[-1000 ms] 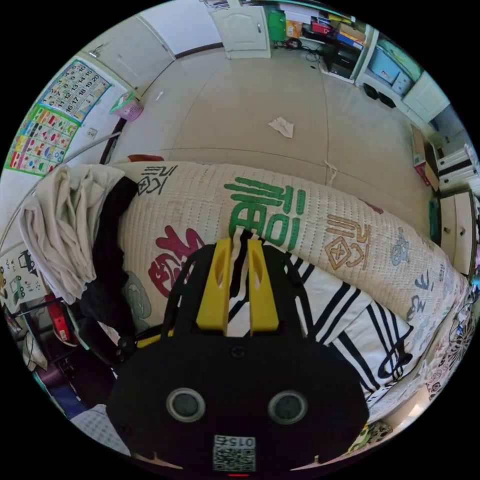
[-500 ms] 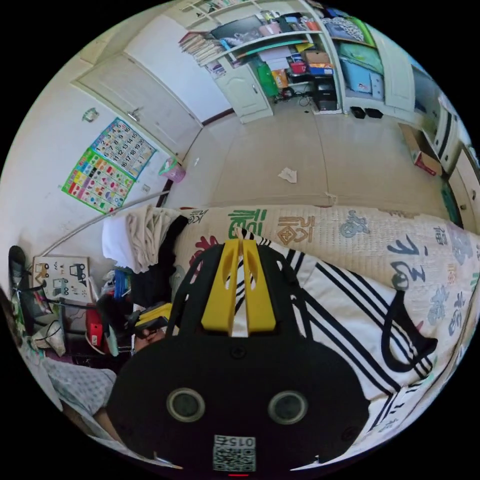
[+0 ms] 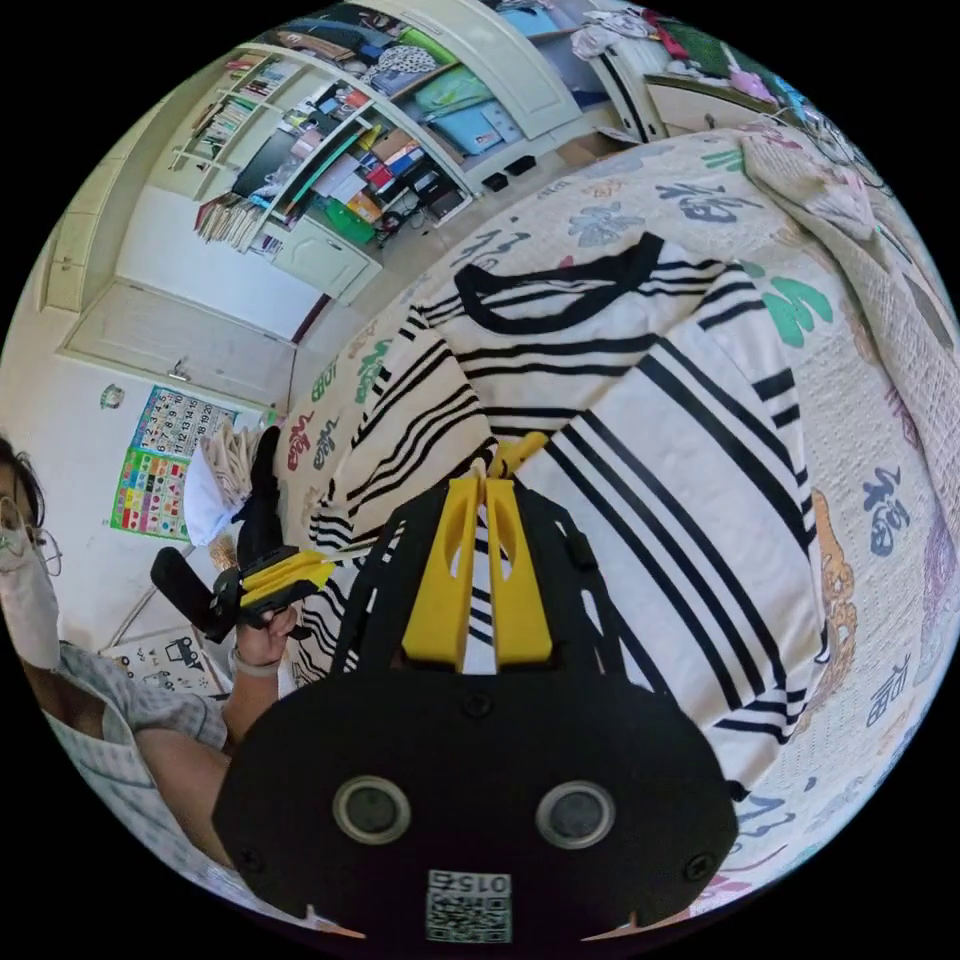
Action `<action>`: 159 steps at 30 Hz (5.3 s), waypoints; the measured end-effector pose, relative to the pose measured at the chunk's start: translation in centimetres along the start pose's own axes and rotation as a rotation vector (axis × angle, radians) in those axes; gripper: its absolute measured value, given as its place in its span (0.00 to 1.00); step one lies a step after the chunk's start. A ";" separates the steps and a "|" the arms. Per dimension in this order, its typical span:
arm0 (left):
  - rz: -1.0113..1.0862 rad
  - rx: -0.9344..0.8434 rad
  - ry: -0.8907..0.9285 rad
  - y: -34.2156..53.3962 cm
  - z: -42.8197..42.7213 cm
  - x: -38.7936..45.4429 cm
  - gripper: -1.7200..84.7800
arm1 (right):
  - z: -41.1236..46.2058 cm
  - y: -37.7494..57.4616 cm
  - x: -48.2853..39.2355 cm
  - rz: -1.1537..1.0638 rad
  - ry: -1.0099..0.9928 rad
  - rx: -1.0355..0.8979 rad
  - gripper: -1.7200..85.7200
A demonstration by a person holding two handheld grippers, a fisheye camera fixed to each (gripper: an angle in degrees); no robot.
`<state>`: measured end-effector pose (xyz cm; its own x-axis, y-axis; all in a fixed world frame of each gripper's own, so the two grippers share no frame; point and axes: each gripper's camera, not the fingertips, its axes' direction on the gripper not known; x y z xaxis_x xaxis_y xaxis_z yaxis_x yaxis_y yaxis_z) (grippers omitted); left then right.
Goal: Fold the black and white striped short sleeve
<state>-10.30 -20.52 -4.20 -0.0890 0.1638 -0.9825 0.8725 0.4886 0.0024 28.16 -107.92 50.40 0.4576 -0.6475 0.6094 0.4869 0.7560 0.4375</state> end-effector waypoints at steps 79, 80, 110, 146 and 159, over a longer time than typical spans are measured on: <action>-0.051 -0.140 -0.165 -36.1 15.5 -6.1 0.15 | -25.1 -1.4 13.1 -0.174 0.358 0.080 0.15; -0.057 -0.161 -0.198 -36.4 16.1 -6.2 0.15 | -24.8 -1.9 13.5 -0.148 0.367 0.047 0.15; -0.028 0.128 -0.120 -32.6 1.1 -4.1 0.03 | -36.4 9.7 2.1 -0.376 0.431 0.184 0.01; -0.466 -0.022 0.204 12.9 -5.3 2.1 0.09 | -21.2 56.1 -3.4 -0.983 0.635 -0.317 0.07; -0.418 -0.182 0.187 11.9 -6.1 -1.2 0.09 | -25.1 54.5 4.3 -0.821 0.649 -0.320 0.08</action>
<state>-2.74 -9.67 -1.80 -0.5133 0.0650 -0.8557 0.6472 0.6841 -0.3363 75.31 -71.98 60.29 0.1643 -0.9411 -0.2956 0.9507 0.0712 0.3017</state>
